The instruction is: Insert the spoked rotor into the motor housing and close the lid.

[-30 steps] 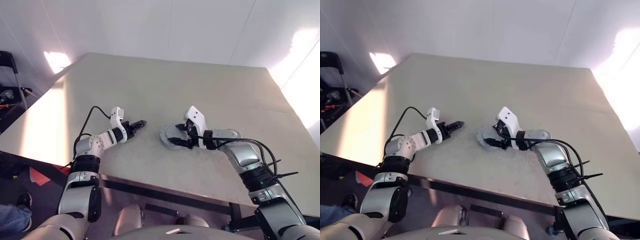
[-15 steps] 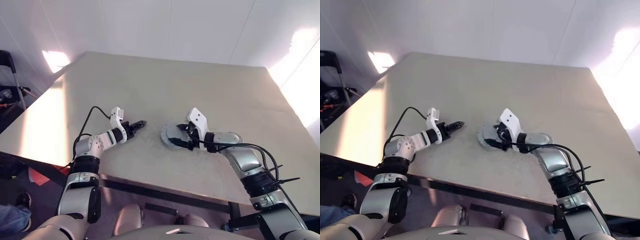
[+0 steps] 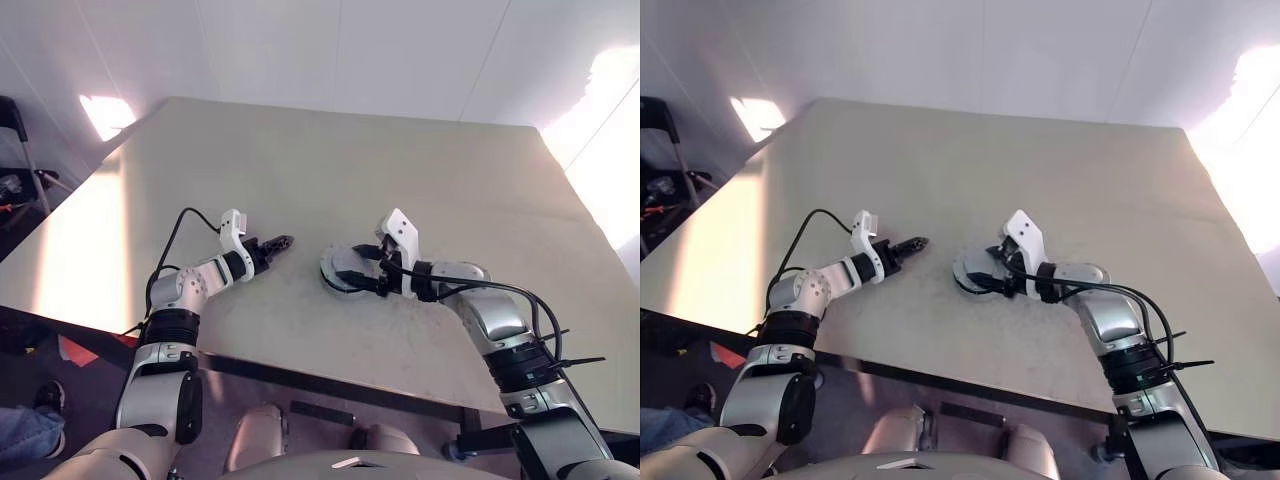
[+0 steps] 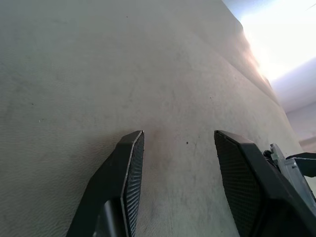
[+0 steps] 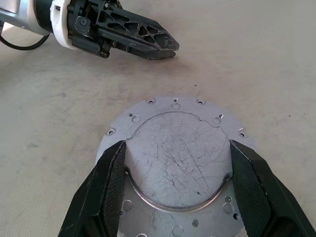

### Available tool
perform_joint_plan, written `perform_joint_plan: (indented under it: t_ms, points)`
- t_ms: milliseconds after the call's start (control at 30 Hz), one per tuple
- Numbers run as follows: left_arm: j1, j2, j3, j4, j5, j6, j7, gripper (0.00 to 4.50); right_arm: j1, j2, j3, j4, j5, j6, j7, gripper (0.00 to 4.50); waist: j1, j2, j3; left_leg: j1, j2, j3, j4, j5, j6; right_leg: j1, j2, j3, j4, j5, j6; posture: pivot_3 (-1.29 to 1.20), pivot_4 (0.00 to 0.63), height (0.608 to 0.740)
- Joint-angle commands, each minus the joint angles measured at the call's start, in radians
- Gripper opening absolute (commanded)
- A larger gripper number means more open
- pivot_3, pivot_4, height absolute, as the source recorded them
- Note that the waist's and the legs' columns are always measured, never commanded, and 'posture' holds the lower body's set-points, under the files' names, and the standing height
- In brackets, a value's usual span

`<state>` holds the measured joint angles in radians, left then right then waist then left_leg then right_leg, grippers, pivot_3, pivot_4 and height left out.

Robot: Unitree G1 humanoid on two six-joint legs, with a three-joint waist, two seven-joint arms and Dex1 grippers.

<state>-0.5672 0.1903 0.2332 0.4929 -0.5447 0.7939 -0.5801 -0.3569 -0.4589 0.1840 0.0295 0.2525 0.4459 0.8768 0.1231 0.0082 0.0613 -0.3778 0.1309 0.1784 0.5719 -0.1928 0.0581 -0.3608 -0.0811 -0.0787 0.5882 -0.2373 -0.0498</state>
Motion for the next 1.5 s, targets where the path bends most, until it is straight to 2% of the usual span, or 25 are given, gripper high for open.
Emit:
perform_joint_plan:
  t_ms: [33, 533, 800, 967, 1133, 1233, 1400, 1500]
  points:
    - [0.003, 0.005, -0.003, 0.002, 0.004, 0.005, 0.005, 2.43, -0.018, -0.018, -0.003, -0.024, -0.015, 0.003, -0.003, 3.1, 0.001, 0.0, 0.0, 0.0, 0.0, 0.0, 0.0, 0.0, 0.0, 0.0, 0.0, 0.0, 0.0, 0.0, 0.0, 0.0, 0.0, 0.74]
    - [0.007, 0.006, -0.004, -0.002, 0.004, 0.005, 0.005, 2.43, -0.006, -0.026, 0.011, -0.024, -0.045, 0.012, 0.004, 3.1, 0.001, 0.0, 0.0, 0.0, 0.0, 0.0, 0.002, 0.0, 0.0, 0.001, 0.0, 0.0, 0.001, 0.0, 0.0, 0.0, 0.0, 0.74]
    - [0.001, 0.003, -0.002, -0.008, -0.001, 0.011, 0.011, 2.43, 0.01, -0.05, 0.061, 0.011, -0.108, -0.003, -0.004, 3.1, 0.001, 0.0, 0.0, 0.0, 0.0, 0.0, 0.004, -0.001, 0.002, 0.002, 0.0, 0.0, 0.001, 0.0, 0.0, 0.0, 0.0, 0.74]
    - [-0.04, -0.03, 0.009, -0.039, -0.033, 0.029, 0.026, 2.43, 0.003, -0.047, 0.068, 0.036, -0.124, 0.001, -0.015, 3.1, 0.003, 0.0, 0.0, 0.006, 0.0, 0.0, 0.004, -0.001, 0.002, 0.008, 0.0, 0.0, 0.001, 0.0, 0.0, 0.0, 0.0, 0.74]
    - [-0.143, -0.108, 0.071, -0.034, -0.128, 0.111, 0.069, 2.43, -0.005, -0.045, 0.08, 0.06, -0.141, -0.004, -0.018, 3.1, 0.004, -0.001, 0.0, 0.009, 0.0, 0.0, 0.005, 0.0, 0.001, 0.012, 0.0, 0.0, 0.001, 0.001, -0.001, 0.0, 0.0, 0.74]
    - [-0.174, -0.144, 0.086, -0.023, -0.177, 0.175, 0.068, 1.81, -0.007, -0.044, 0.087, 0.07, -0.147, -0.009, -0.021, 3.1, 0.001, 0.0, 0.0, 0.011, 0.0, 0.0, 0.005, 0.0, 0.0, 0.013, 0.0, 0.0, 0.001, 0.001, -0.001, 0.0, 0.0, 0.74]
    - [-0.188, -0.163, 0.073, 0.011, -0.196, 0.24, 0.065, 0.06, -0.013, -0.043, 0.094, 0.083, -0.152, -0.018, -0.028, 3.1, 0.0, 0.0, 0.0, 0.01, 0.001, 0.0, 0.005, -0.001, 0.001, 0.011, 0.0, 0.0, 0.001, 0.001, -0.001, 0.0, 0.0, 0.74]
    - [-0.18, -0.158, 0.07, 0.033, -0.192, 0.265, 0.063, 0.02, -0.016, -0.043, 0.094, 0.086, -0.154, -0.02, -0.033, 3.1, 0.0, -0.001, 0.0, 0.011, 0.001, 0.0, 0.005, 0.0, 0.001, 0.012, 0.0, 0.0, 0.001, 0.001, -0.001, 0.0, 0.0, 0.74]
